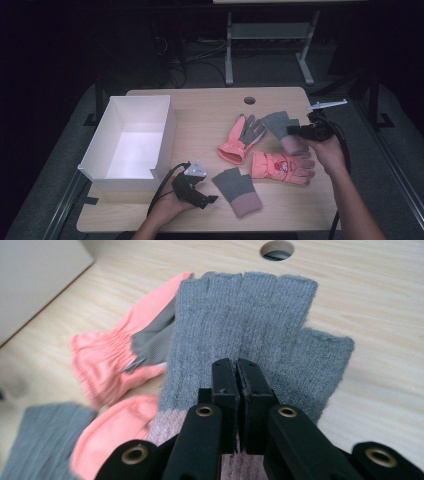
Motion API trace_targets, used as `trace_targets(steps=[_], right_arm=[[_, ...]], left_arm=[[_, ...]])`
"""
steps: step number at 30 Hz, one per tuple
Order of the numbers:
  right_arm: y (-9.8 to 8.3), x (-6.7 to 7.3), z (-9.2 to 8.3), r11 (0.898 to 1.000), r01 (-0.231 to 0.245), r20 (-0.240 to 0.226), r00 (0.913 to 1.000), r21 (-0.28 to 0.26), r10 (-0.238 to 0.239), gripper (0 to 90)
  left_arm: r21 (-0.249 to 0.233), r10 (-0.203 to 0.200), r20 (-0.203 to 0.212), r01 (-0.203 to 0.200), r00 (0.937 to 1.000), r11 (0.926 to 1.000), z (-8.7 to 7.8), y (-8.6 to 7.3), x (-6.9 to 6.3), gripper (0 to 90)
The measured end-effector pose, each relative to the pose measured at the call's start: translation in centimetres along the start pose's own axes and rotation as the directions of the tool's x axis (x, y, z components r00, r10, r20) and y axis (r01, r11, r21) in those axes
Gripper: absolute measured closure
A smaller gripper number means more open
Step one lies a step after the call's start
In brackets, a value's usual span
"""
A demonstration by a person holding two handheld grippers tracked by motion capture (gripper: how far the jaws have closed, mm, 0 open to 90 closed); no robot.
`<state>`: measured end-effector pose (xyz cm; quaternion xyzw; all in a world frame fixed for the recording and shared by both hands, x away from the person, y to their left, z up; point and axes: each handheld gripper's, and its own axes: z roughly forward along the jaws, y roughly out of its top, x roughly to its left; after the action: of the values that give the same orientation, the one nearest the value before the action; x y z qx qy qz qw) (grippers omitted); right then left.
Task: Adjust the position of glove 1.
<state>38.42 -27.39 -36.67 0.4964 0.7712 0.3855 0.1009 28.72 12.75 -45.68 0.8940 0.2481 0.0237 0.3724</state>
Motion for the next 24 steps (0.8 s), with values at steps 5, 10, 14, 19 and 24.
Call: trace_targets(steps=[5, 10, 14, 19, 24], right_arm=[[-1.5, 1.6, -1.0, 1.000, 0.013, -0.028, 0.9995, -0.009, -0.013, 87.5], [-2.6, 3.6, -1.6, 0.999, 0.044, -0.047, 0.9980, 0.003, -0.043, 87.4], [-3.7, 4.9, -1.9, 0.998, 0.062, -0.060, 0.9963, 0.008, -0.061, 87.4], [-5.0, 6.3, -2.5, 0.998, 0.068, -0.080, 0.9945, 0.008, -0.067, 87.4], [-6.4, 8.2, -3.0, 0.997, 0.072, -0.107, 0.9918, 0.013, -0.071, 87.4]], left_arm=[[-0.010, -0.001, -0.004, 0.001, 1.0000, 1.0000, -0.1, 0.1, -0.3, 13.0], [-0.012, 0.012, -0.006, -0.012, 0.9999, 0.9999, -0.1, 0.1, -0.5, 12.9], [-0.016, 0.015, -0.008, -0.015, 0.9999, 0.9998, -0.4, 0.2, -0.6, 13.5], [-0.024, 0.010, -0.013, -0.010, 0.9999, 0.9997, -0.4, 0.2, -0.7, 13.7], [-0.006, 0.025, -0.011, -0.025, 0.9996, 0.9997, -0.3, 0.3, -0.8, 13.7]])
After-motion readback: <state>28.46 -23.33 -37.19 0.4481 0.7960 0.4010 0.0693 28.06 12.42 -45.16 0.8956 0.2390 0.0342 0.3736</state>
